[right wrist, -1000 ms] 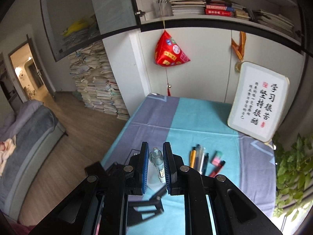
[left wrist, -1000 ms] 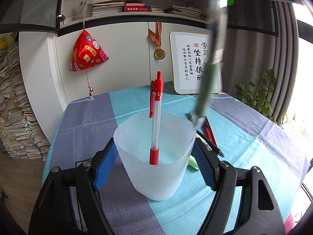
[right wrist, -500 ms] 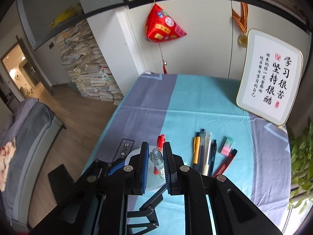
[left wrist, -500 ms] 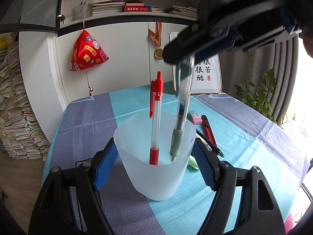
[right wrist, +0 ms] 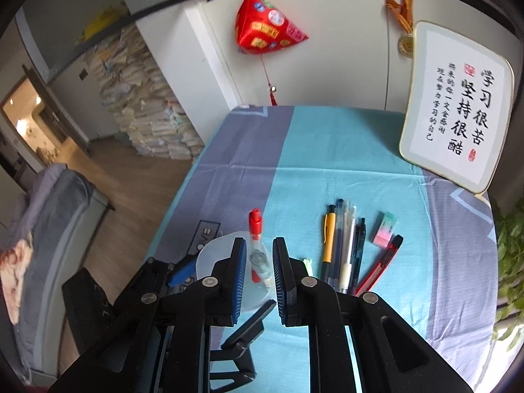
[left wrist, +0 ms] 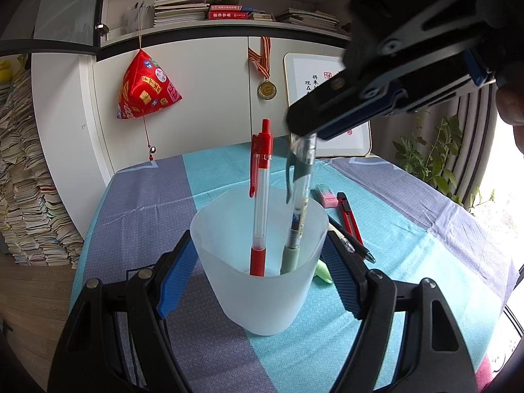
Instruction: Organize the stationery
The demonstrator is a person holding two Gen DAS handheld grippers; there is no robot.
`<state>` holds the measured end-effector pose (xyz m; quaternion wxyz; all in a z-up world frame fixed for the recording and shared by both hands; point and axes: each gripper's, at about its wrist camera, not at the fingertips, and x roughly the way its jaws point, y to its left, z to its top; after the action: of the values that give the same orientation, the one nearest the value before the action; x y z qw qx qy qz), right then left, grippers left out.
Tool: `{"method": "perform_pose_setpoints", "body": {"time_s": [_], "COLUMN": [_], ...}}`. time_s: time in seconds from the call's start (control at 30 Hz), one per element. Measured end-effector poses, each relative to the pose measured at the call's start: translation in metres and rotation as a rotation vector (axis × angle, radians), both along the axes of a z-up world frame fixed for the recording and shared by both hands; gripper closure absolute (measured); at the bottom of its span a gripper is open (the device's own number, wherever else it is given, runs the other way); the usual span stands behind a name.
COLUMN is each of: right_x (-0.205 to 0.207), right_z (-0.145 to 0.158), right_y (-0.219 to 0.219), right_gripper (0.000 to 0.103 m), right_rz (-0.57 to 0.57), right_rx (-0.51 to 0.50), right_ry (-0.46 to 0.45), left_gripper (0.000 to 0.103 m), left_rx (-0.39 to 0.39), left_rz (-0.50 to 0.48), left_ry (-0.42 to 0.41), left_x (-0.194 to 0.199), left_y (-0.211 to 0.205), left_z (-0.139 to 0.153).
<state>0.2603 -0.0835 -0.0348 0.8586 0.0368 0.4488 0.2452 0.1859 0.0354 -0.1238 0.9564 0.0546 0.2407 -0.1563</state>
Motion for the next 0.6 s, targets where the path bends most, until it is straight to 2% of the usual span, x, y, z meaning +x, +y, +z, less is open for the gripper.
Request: {"method": "perform_pose_setpoints", "body": {"time_s": [0.07, 0.17, 0.27, 0.4, 0.53, 0.6], "right_x": [0.001, 0.008, 0.011, 0.013, 0.01, 0.012], "right_z": [-0.003, -0.019, -0.027, -0.03, -0.024, -0.026], "right_y": [-0.011, -0.031, -0.052, -0.053, -0.023, -0.006], "right_gripper": [0.087, 0.086, 0.086, 0.086, 0.086, 0.086], "right_rz": [-0.024, -0.056, -0.144, -0.097, -0.012, 0.024], "right_rx": [0.012, 0.041, 0.053, 0.127, 0.091, 0.083], "right_ry": [-0.005, 0.036, 0.035, 0.08, 0.047, 0.06], "left_gripper": [0.027, 0.027, 0.029, 0.029, 0.029, 0.029], "left_rx": [0.001, 0.005, 0.004, 0.002, 0.0, -0.005], "left_rz": [0.0, -0.015, -0.011, -0.01, -0.014, -0.012], "left_ry": [0.0, 0.014, 0.017, 0.022, 0.017, 0.023], "left_x": [0.0, 0.0, 0.0, 0.001, 0.001, 0.002], "left_y": [0.0, -0.003, -0.003, -0.004, -0.004, -0.003], "left_z": [0.0, -0.002, -0.002, -0.002, -0.001, -0.001]}}
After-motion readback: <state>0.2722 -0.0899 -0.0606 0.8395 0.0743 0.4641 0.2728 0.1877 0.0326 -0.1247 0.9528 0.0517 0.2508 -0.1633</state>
